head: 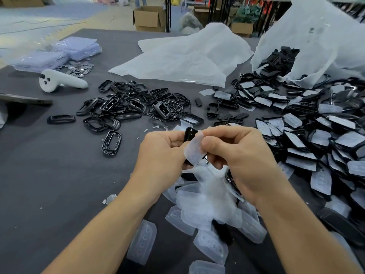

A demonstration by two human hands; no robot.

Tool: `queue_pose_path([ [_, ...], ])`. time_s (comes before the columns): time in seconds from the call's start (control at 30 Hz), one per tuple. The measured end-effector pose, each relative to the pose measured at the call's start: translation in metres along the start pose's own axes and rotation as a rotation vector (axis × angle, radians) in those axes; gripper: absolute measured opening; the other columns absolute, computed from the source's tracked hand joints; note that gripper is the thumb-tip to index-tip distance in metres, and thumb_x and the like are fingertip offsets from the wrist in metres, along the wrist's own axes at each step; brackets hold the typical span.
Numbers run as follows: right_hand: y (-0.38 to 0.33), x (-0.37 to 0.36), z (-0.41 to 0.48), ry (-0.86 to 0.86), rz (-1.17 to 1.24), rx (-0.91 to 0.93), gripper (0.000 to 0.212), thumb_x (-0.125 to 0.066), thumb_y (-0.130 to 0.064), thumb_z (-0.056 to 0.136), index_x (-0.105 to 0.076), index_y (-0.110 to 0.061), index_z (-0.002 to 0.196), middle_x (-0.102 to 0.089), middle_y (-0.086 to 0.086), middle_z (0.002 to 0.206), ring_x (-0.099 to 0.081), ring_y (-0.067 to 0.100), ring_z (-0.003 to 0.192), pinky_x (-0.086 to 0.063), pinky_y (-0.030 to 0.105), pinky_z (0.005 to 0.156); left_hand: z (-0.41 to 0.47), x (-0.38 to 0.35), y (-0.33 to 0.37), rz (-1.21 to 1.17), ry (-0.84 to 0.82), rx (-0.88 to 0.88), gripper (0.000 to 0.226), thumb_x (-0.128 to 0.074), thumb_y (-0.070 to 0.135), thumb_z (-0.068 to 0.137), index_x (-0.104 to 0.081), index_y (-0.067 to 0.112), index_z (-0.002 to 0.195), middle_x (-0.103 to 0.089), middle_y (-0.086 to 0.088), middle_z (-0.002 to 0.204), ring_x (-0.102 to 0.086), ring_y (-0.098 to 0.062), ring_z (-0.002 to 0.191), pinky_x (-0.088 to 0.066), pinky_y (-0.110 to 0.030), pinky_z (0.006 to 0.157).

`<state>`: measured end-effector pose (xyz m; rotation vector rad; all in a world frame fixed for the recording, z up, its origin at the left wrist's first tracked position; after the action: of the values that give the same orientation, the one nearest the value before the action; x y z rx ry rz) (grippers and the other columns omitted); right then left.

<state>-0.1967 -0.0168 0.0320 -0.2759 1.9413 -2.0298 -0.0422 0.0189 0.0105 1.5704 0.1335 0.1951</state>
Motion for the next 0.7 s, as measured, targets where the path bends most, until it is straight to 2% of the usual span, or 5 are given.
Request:
queue_pose_path([
  [0.1, 0.003, 0.000, -0.001, 0.162, -0.221, 0.092, 0.016, -0.081, 0.000, 0.081, -0.081, -0.016, 0.076, -0.075, 0.001, 0.068, -0.064, 0.011, 0.054, -0.051, 0.025, 0.053, 0.001, -0.001, -0.001, 0.068, -0.027, -0.026, 0.016, -0.073, 0.032, 0.097, -0.084, 0.026, 0.087, -0.068, 0.005, 0.057, -0.058, -0.007, 0.052, -0.052, -0.022, 0.054],
  [0.2, 0.005, -0.003, -0.003, 0.257, -0.391, 0.178, 0.013, -0.085, -0.013, 0.081, -0.079, -0.023, 0.075, -0.075, -0.008, 0.068, -0.073, 0.012, 0.063, -0.062, 0.036, 0.064, 0.000, -0.003, -0.001, 0.169, -0.053, -0.051, 0.025, -0.069, 0.028, 0.100, -0.081, 0.028, 0.079, -0.072, 0.000, 0.061, -0.063, -0.009, 0.057, -0.059, -0.030, 0.063],
  [0.37, 0.004, -0.007, -0.007, 0.342, -0.572, 0.287, 0.013, -0.086, -0.022, 0.081, -0.076, -0.027, 0.075, -0.071, -0.015, 0.066, -0.069, 0.010, 0.062, -0.057, 0.034, 0.060, -0.001, -0.004, 0.000, 0.147, -0.110, -0.033, 0.022, -0.067, 0.027, 0.102, -0.082, 0.021, 0.087, -0.078, -0.008, 0.076, -0.073, -0.021, 0.073, -0.065, -0.045, 0.075],
  [0.53, 0.003, -0.001, -0.004, 0.381, -0.570, 0.283, 0.015, -0.088, -0.024, 0.078, -0.075, -0.027, 0.072, -0.070, -0.015, 0.065, -0.067, 0.010, 0.060, -0.055, 0.029, 0.057, -0.002, -0.005, 0.002, 0.067, -0.179, -0.029, 0.017, -0.067, 0.010, 0.101, -0.081, 0.019, 0.102, -0.080, -0.011, 0.087, -0.077, -0.022, 0.085, -0.063, -0.033, 0.081],
  [0.7, 0.001, 0.004, -0.004, 0.340, -0.622, 0.324, 0.013, -0.087, -0.024, 0.077, -0.075, -0.028, 0.073, -0.070, -0.012, 0.066, -0.066, 0.012, 0.061, -0.055, 0.033, 0.057, -0.004, -0.004, 0.003, 0.090, -0.238, -0.022, 0.026, -0.069, 0.002, 0.095, -0.080, 0.022, 0.106, -0.081, -0.012, 0.095, -0.076, -0.035, 0.101, -0.059, -0.053, 0.096],
])
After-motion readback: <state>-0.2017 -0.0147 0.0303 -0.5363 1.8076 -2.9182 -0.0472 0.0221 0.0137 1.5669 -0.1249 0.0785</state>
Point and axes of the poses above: each hand's wrist, its own z-axis towards the middle knuckle, its own x-axis out of the back of the hand, y = z × x, the point moved 3 cm from there along z, towards the middle knuckle
